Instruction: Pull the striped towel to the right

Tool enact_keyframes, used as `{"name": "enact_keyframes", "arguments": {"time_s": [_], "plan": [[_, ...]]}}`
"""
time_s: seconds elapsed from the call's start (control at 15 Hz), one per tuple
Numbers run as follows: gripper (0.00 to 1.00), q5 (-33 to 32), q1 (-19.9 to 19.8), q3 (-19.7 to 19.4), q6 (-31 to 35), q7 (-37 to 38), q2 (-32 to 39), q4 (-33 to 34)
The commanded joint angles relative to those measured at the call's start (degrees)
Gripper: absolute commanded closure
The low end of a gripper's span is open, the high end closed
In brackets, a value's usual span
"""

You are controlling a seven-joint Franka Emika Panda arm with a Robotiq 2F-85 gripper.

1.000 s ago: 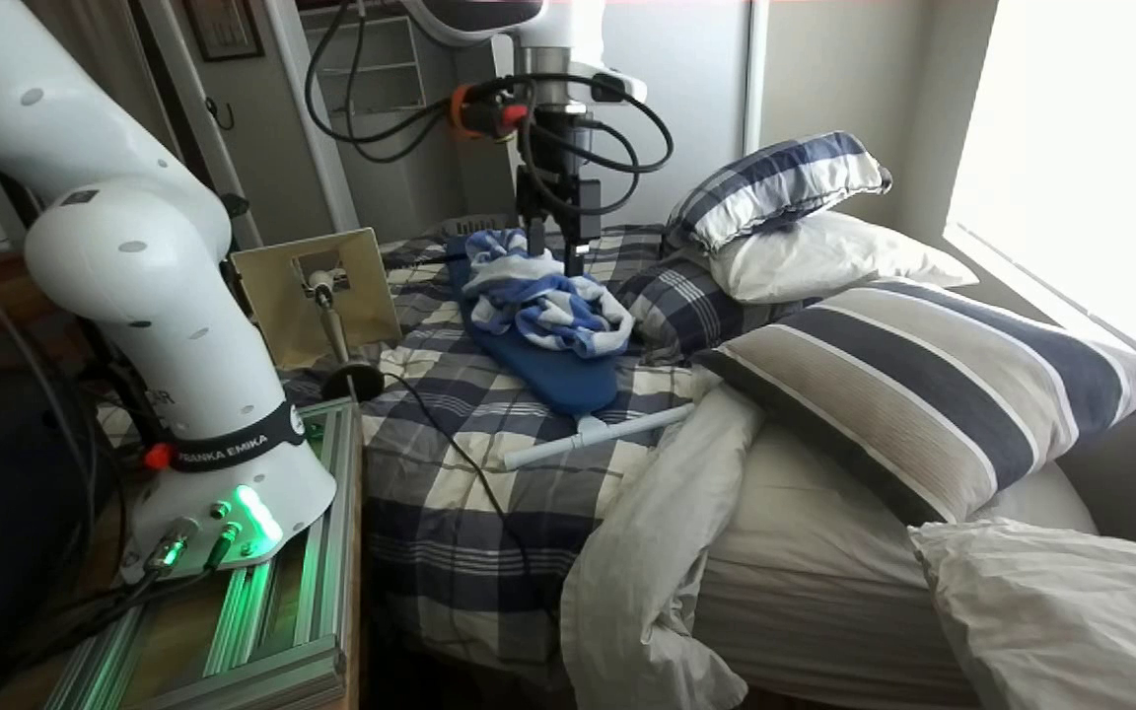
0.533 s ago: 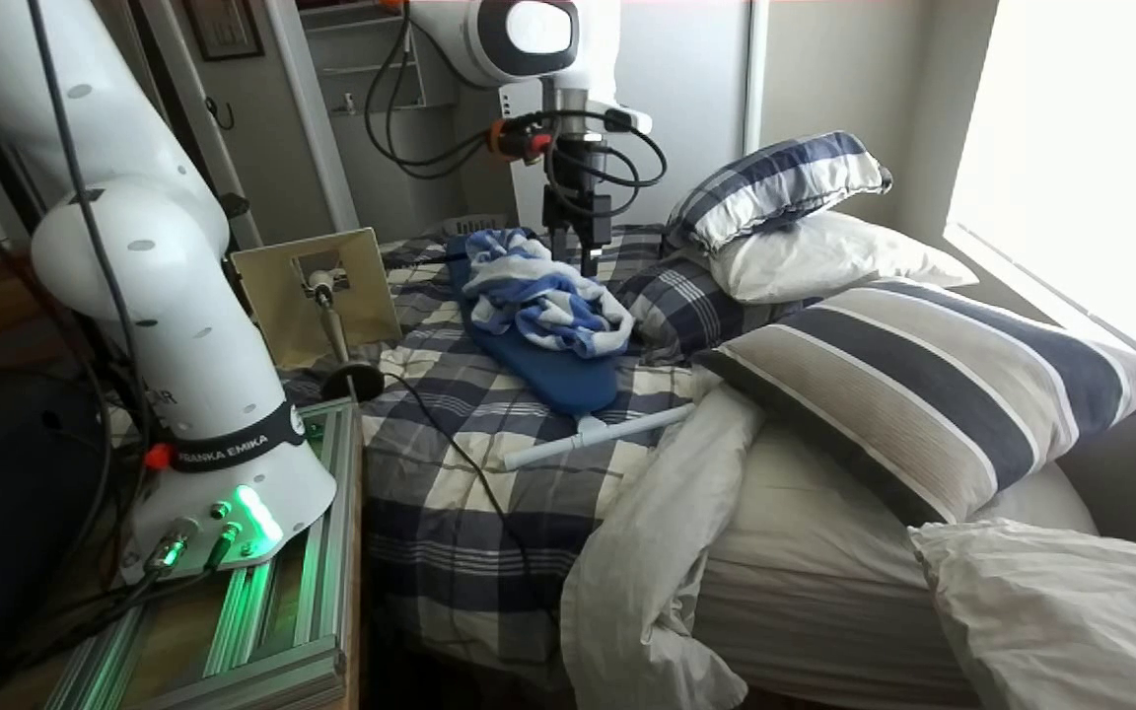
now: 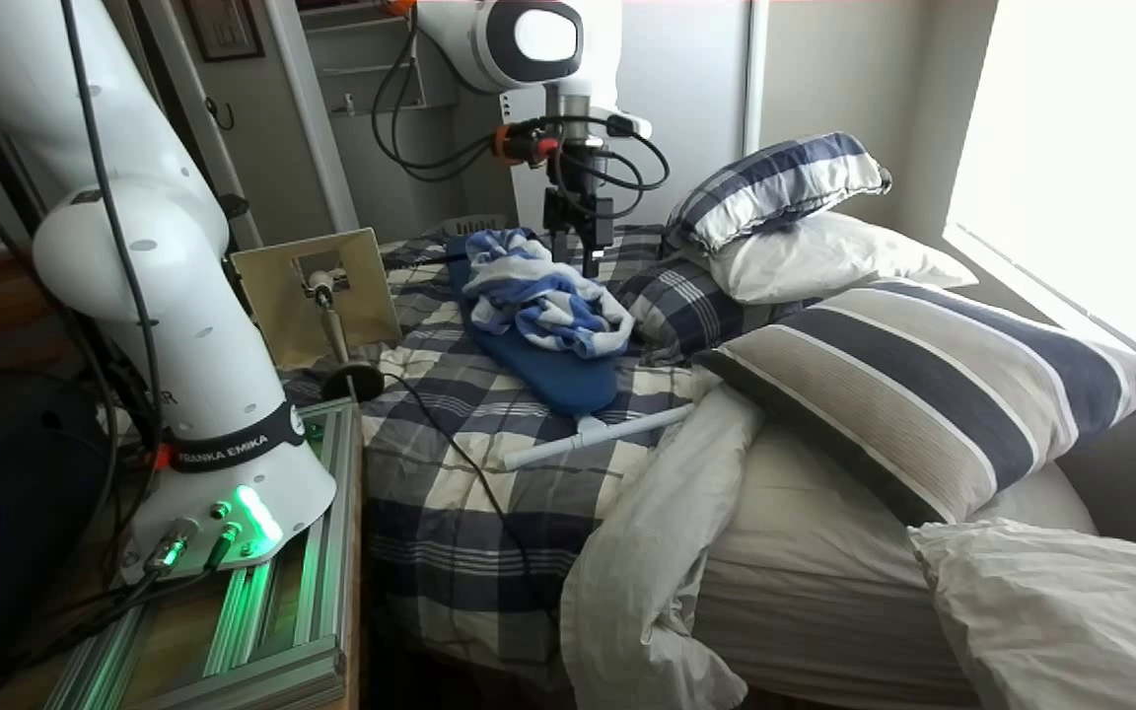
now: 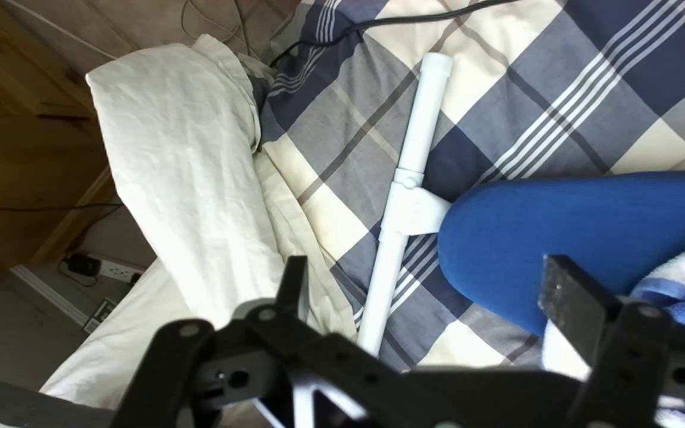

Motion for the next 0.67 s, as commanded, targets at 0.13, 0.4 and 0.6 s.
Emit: {"name": "enact_keyframes", "arguments": {"time_s": [0.13, 0.4, 0.6], "plan": [[0.00, -0.4, -0.2, -0.1, -1.3, 0.5, 0.7, 0.7], [0.00, 1.2, 1.1, 1.0, -0.5, -0.7, 7.5, 5.4], [0.00, 1.1, 2.9, 2.9, -0.1, -0.7, 13.8, 10.4]]}}
